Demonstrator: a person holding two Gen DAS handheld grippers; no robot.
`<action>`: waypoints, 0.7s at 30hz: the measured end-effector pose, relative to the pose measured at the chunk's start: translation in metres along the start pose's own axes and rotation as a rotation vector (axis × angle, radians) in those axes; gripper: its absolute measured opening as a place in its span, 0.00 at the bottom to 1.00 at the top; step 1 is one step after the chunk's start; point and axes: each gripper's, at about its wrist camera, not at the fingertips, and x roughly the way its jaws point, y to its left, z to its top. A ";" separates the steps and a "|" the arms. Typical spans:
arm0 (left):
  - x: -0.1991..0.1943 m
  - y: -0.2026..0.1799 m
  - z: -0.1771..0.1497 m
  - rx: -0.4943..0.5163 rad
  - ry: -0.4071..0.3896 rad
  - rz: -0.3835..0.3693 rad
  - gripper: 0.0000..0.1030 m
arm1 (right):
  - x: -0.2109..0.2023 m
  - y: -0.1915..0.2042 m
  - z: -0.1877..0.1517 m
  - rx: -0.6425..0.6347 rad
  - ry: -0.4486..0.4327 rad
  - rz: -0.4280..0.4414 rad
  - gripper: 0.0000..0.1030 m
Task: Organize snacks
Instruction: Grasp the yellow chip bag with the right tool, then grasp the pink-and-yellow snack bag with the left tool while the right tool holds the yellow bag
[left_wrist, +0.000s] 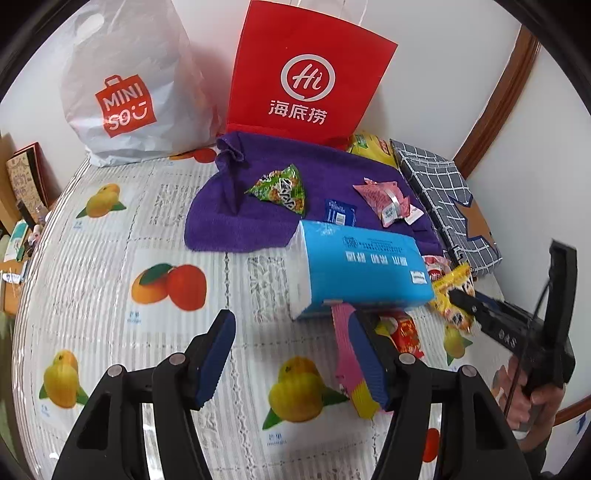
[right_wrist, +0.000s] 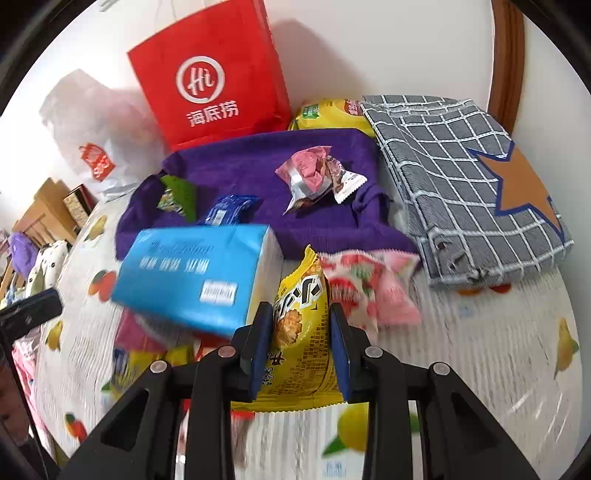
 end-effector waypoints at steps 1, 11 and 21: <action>-0.001 -0.001 -0.003 -0.001 0.000 0.001 0.60 | -0.003 0.000 -0.006 -0.008 0.002 0.002 0.30; -0.012 -0.015 -0.025 0.012 0.002 0.012 0.60 | -0.009 -0.005 -0.064 -0.072 0.038 -0.019 0.36; 0.002 -0.031 -0.029 0.031 0.030 0.008 0.60 | 0.011 -0.005 -0.075 -0.076 0.060 -0.034 0.43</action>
